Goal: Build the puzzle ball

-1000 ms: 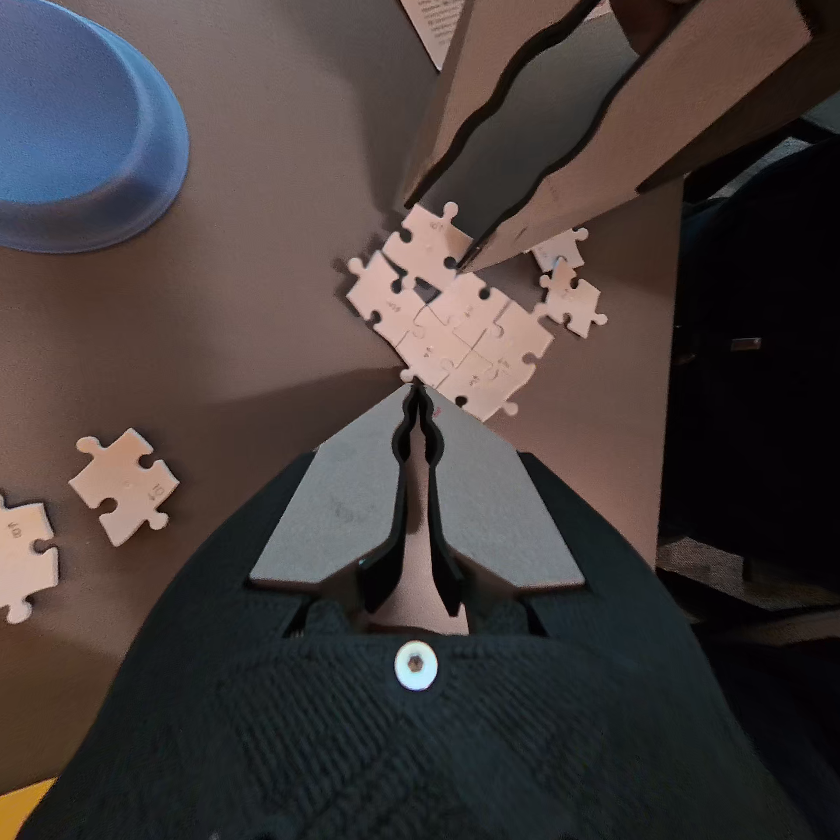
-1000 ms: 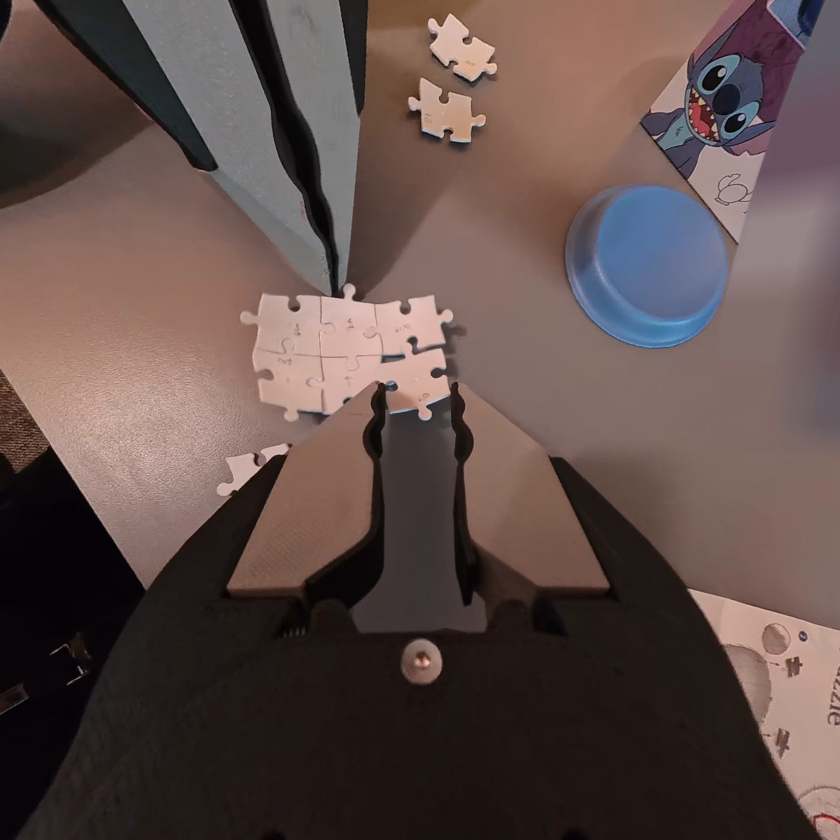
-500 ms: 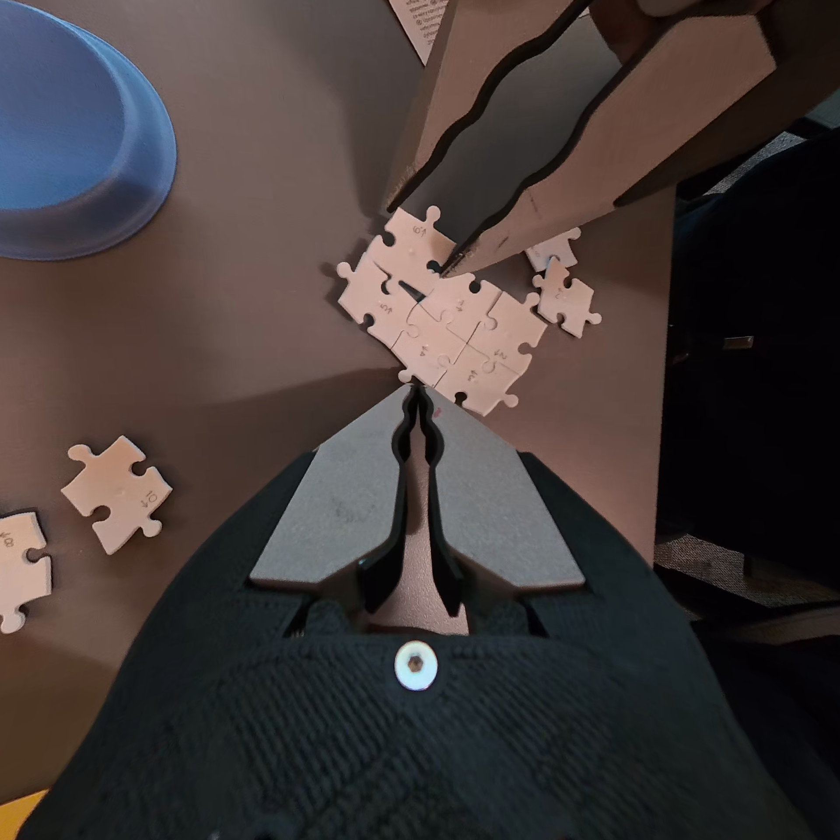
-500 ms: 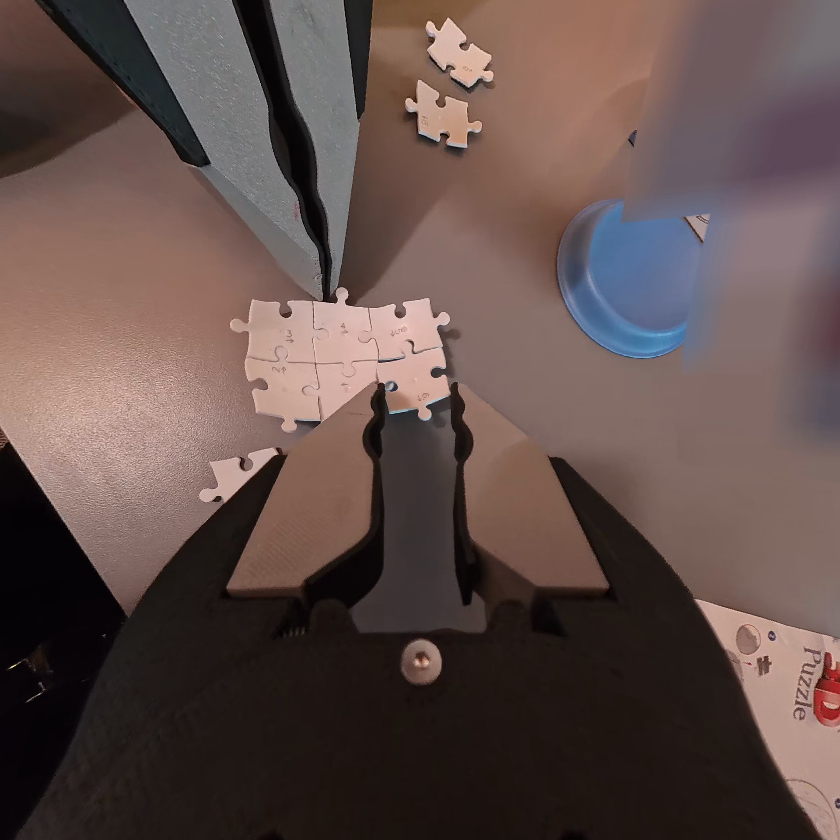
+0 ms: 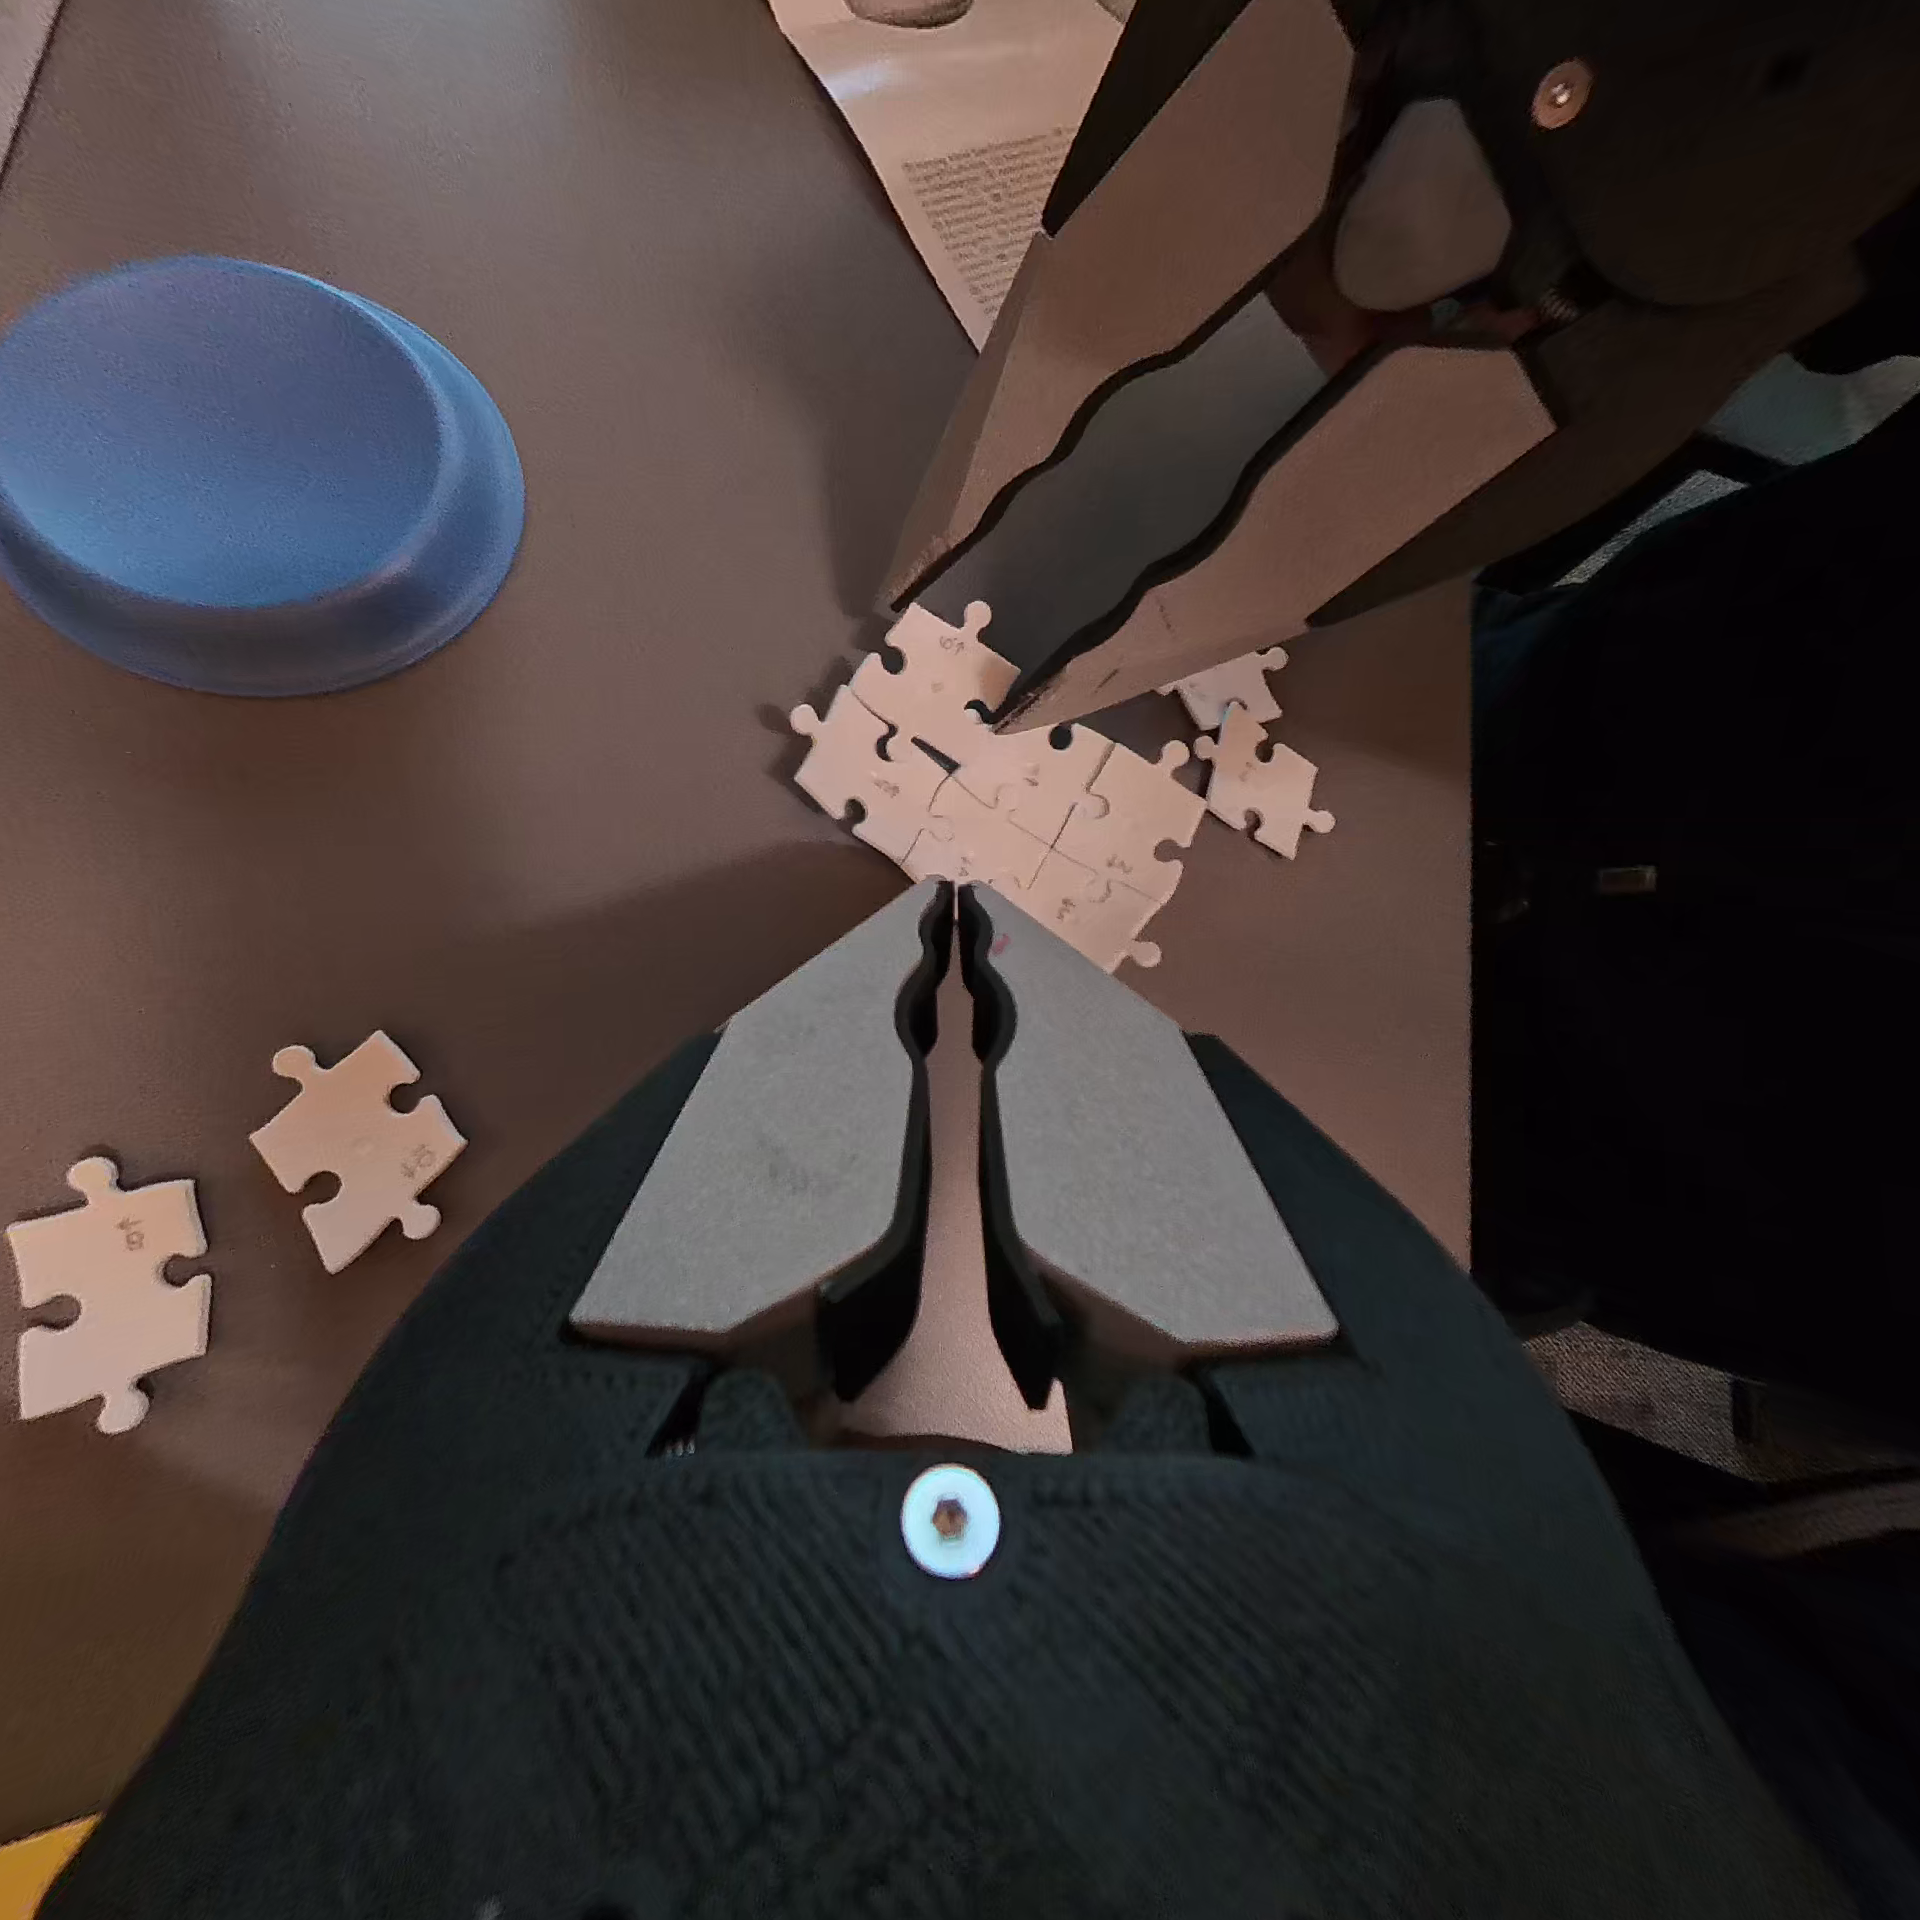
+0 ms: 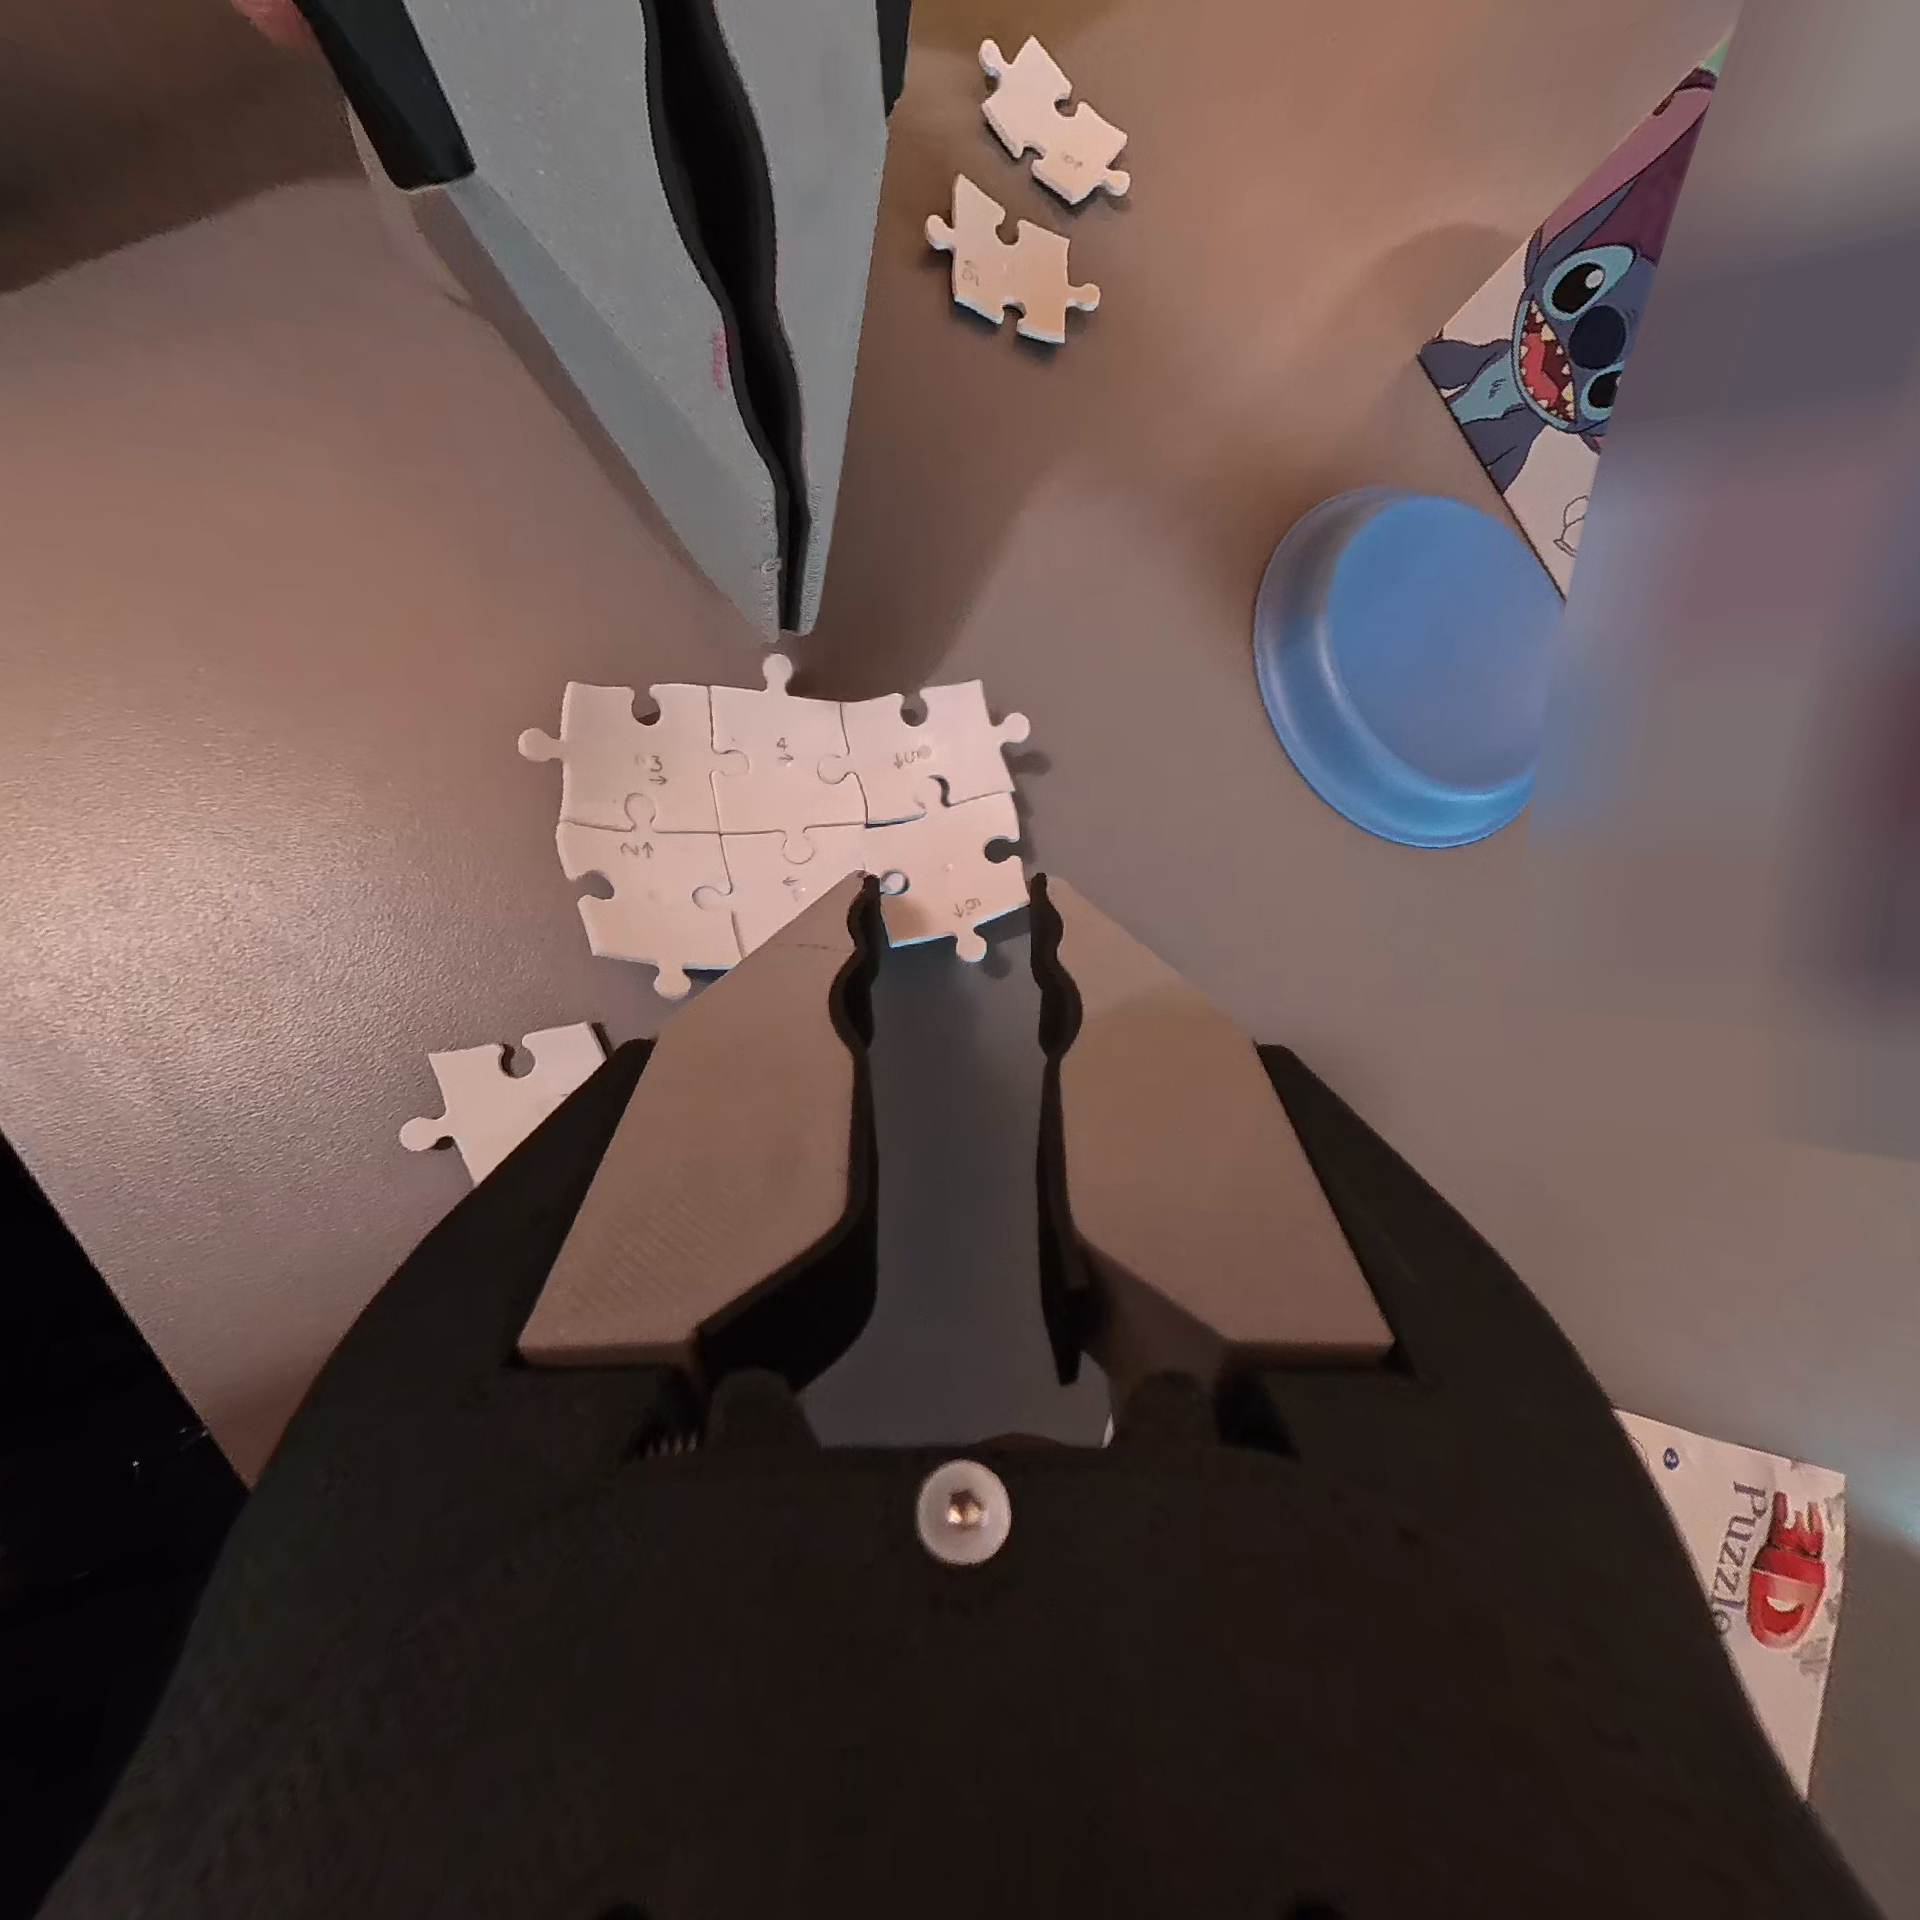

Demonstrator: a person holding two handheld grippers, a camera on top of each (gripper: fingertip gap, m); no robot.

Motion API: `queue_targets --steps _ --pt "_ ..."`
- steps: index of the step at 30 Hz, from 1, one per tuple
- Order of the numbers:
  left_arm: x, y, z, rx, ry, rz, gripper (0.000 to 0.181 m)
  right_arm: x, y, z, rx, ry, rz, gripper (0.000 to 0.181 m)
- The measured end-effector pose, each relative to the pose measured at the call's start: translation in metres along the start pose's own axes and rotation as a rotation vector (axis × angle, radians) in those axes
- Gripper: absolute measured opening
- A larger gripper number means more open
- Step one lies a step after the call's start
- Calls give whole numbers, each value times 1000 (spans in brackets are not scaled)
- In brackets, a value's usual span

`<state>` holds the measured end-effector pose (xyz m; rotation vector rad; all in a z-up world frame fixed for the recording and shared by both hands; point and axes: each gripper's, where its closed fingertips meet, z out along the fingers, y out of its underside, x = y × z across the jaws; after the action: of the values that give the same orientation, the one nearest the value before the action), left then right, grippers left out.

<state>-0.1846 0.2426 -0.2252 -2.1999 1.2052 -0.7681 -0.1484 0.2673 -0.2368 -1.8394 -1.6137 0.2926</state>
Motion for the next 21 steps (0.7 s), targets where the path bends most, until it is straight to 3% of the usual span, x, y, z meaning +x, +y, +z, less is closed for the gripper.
queue_targets --steps 7,13,21 --pt "-7 -3 3 6 -29 -13 0 1 0 2 -4 1 -6 25" --pt "-9 -22 7 83 -28 -36 0 1 2 5 -10 0 -16 25" --pt "-12 -25 17 62 -62 -15 0 1 0 6 -4 -8 -34 25"
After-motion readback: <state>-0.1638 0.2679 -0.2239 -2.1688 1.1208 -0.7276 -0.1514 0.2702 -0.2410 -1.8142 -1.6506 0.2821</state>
